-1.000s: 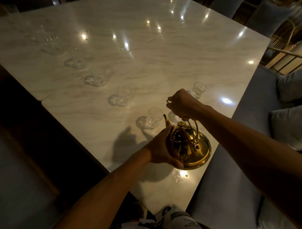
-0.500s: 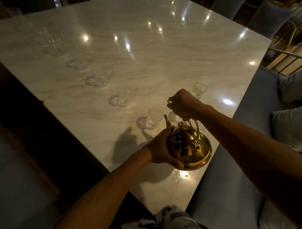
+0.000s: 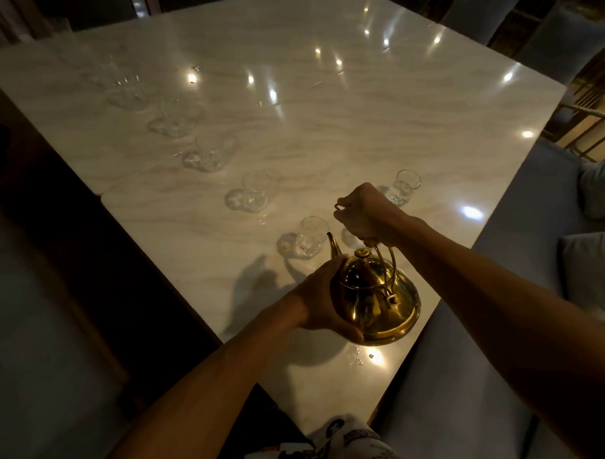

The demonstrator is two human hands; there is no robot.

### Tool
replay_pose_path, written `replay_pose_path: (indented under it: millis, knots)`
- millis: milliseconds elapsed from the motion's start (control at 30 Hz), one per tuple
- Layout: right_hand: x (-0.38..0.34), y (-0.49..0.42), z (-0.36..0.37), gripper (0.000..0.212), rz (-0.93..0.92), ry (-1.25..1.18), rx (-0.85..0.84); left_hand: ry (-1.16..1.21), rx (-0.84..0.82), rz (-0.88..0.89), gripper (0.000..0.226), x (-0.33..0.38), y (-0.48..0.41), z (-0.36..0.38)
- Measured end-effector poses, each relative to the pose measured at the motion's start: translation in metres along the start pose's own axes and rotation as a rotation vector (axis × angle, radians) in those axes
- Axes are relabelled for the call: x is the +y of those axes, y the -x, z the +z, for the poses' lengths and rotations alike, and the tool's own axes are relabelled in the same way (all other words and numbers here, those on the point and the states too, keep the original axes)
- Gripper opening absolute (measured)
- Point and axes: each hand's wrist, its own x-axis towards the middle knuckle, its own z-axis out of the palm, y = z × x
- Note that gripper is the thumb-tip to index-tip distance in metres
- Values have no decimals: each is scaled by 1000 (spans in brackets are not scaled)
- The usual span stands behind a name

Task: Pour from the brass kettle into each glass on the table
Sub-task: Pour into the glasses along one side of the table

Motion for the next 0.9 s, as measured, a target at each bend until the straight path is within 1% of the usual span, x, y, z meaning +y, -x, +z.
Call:
replay_pose_path:
  millis: [133,233,300,433,533,600,800,900]
  knots:
    - [0,5,-4,26,-30,-17,4,-9,19,-18,117,3,-1,0]
    - [4,9,-6,32,-57,-38,15,-22,37,-50,119,8,-2,0]
    - [6,12,-7,35,-95,-11,36,-42,48,-76,126,10,-2,0]
    - [10,17,-8,34,-192,-26,111,-105,94,-97,140,12,-2,-2]
    - [11,18,-8,41,-249,-60,122,-166,112,-104,146,14,-1,-7]
    - [8,20,-7,44,-264,-87,142,-173,122,-95,146,13,0,-14]
    - [-10,21,-6,46,-260,-133,189,-213,109,-47,136,11,2,-39]
    - [-27,19,-3,46,-253,-135,203,-230,112,-28,139,2,1,-54]
